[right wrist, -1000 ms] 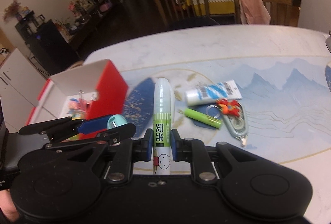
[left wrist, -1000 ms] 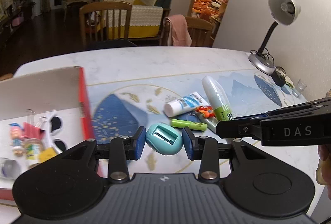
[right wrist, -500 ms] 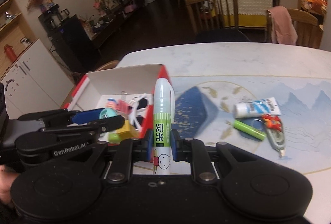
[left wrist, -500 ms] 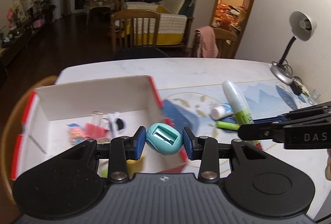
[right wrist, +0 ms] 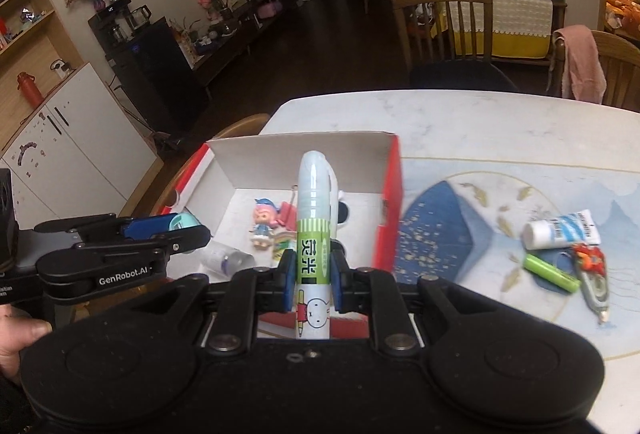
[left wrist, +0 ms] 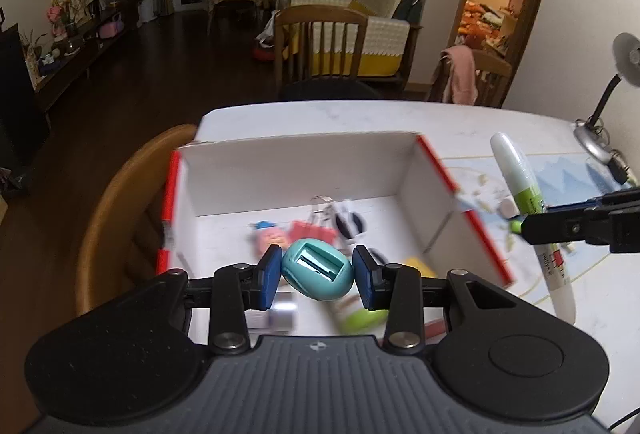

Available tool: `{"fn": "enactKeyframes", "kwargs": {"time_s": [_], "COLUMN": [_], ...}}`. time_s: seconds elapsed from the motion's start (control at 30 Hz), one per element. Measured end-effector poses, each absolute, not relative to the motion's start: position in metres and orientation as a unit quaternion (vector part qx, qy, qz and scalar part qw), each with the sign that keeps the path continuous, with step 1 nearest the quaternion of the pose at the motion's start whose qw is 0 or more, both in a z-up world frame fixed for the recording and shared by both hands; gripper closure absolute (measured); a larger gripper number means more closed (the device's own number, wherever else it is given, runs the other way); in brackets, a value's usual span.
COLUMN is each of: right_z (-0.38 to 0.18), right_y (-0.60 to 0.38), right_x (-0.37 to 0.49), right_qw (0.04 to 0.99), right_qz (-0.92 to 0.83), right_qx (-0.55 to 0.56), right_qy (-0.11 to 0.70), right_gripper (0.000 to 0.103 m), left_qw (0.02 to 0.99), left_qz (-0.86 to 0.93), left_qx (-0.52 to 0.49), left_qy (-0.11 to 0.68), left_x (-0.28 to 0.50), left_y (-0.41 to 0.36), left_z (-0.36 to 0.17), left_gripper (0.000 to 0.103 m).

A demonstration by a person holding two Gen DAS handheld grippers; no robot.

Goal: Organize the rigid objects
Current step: 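Carry the sharpener and glue stick into the red box and lower them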

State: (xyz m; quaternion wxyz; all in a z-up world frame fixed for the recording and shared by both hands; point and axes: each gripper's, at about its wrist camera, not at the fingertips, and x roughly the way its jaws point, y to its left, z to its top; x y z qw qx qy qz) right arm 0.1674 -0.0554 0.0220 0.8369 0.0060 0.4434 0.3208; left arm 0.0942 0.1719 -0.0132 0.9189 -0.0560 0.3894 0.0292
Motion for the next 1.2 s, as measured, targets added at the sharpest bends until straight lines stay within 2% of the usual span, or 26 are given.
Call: {"fn": "enactKeyframes", "kwargs": {"time_s": [0.4, 0.8, 1.2], "right_z": [-0.006, -0.046, -0.076], "right_y": [0.011, 0.045, 0.053], "right_x": [0.196, 0.221, 0.227], "right_qw": [0.832, 0.821, 0.807], "right_qz": [0.305, 0.284, 0.273], "right_qx": [-0.007, -0.016, -0.032], "right_qy": [0.464, 0.495, 0.523], "right_gripper": [0.086, 0.086, 0.086], "left_qw": [0.908, 0.887, 0.871], "left_qz": [0.036, 0.028, 0.013], "left_qx": [-0.019, -0.002, 0.0], "left_qy": [0.417, 0.461, 0.491], "left_x": [0.133, 0.182, 0.197], "left_y": [0.212, 0.212, 0.209], "left_z": [-0.037, -0.071, -0.097], "left_gripper": [0.065, 0.065, 0.065]}}
